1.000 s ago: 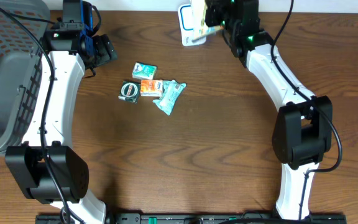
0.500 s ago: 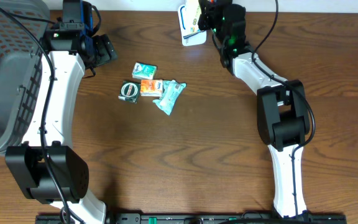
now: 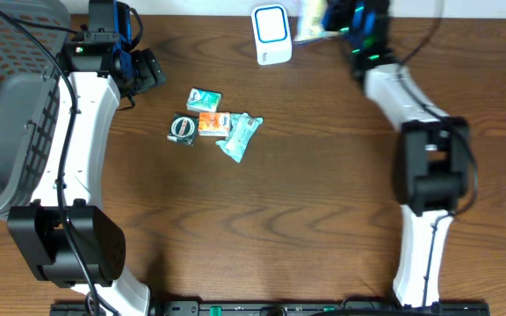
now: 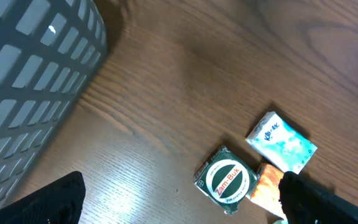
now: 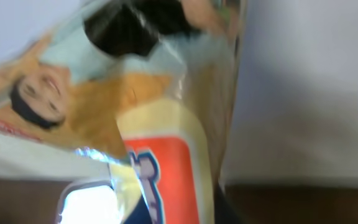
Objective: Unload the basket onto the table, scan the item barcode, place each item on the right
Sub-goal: 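Hold the orange-labelled bag under the scanner, then drop it at the top-right corner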
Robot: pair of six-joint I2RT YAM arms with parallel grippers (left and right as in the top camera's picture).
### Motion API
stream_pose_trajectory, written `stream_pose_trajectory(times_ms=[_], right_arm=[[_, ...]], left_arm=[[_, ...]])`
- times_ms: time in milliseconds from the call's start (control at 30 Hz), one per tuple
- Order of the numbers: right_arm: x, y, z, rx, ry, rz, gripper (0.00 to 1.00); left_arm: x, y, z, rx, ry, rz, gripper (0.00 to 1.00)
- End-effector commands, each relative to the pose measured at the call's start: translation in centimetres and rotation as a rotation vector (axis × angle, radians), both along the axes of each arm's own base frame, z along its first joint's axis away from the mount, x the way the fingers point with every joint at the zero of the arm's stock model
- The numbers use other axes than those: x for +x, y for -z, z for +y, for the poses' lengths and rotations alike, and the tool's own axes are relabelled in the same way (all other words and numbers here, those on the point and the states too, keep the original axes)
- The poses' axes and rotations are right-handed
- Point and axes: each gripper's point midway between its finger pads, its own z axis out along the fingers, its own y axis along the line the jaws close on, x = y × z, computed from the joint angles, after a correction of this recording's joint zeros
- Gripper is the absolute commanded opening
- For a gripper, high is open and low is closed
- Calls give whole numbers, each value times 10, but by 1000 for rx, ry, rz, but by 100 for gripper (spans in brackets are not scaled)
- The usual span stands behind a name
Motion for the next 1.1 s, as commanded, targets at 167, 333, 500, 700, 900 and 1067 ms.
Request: stream_pose_trajectory(times_ms=[167, 333, 500, 700, 900, 1067], right_arm=[[-54, -2, -202, -237, 325, 269, 1], [-100, 36, -280, -288, 437, 473, 97], [-121, 51, -299, -226, 420, 549, 99], [-112, 51, -247, -100, 196, 521, 99], [-105, 37, -145, 48, -148, 464, 95], [-131, 35, -46, 174, -425, 543, 91]], left_arm=[[1, 0, 2, 13, 0, 2, 98], [1, 0, 2, 13, 0, 2, 98], [1, 0, 2, 13, 0, 2, 98], [1, 0, 2, 13, 0, 1, 98], [1, 0, 2, 13, 0, 1, 98], [1, 0, 2, 13, 0, 2, 98]])
